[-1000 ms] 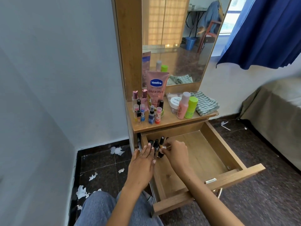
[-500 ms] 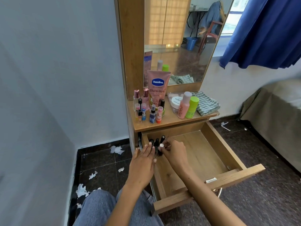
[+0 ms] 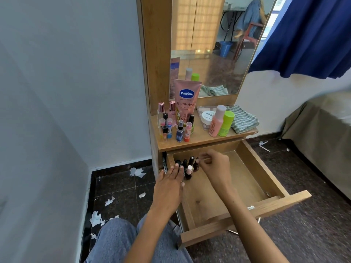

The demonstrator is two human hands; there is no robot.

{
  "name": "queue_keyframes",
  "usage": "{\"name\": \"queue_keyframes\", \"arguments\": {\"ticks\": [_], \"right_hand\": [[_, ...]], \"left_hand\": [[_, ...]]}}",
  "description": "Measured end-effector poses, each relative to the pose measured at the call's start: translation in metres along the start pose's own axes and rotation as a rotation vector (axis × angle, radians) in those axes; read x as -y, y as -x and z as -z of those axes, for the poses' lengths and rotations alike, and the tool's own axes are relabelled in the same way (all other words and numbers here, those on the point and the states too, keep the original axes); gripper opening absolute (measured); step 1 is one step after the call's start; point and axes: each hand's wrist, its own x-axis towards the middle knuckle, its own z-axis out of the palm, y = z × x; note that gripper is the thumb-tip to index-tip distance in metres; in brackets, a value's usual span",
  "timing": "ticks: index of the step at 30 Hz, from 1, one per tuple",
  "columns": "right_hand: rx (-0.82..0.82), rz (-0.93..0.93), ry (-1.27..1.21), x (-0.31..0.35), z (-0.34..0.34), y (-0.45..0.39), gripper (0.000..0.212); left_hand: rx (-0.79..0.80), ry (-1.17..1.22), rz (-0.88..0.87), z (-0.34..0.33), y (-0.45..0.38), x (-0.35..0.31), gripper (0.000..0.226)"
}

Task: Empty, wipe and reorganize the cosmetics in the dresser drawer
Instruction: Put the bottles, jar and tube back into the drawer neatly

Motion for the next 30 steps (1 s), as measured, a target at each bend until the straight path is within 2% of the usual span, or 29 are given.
{"name": "queue_keyframes", "arguments": {"ticks": [3, 6, 11, 15, 18, 23, 30], "right_hand": [[-0.091, 0.091, -0.022, 0.011, 0.006, -0.017, 0.011], [-0.154, 0.135, -0.027, 0.018, 0.005, -0.037, 0.019], [-0.086, 0.216, 0.11, 0.025, -0.005, -0.065, 0.054], [-0.032, 0.293, 0.258, 0.034, -0.006, -0.075, 0.062], [-0.068, 0.339, 0.272, 0.035, -0.004, -0.079, 0.056], [-0.188, 0.179, 0.153, 0.031, 0.002, -0.076, 0.014], [-0.283, 0.224, 0.079, 0.021, 0.029, -0.031, 0.021]], "left_hand": [[0.019, -0.013, 0.004, 0.003, -0.002, -0.002, 0.054], [0.045, -0.052, 0.006, 0.005, -0.006, -0.004, 0.055], [0.083, -0.088, 0.024, 0.005, -0.01, -0.006, 0.057], [0.1, -0.098, 0.029, 0.007, -0.009, -0.007, 0.058], [0.112, -0.096, 0.033, 0.007, -0.01, -0.006, 0.058], [0.11, -0.088, 0.032, 0.007, -0.008, -0.006, 0.058], [0.094, -0.067, 0.031, 0.005, -0.007, -0.005, 0.057]]}}
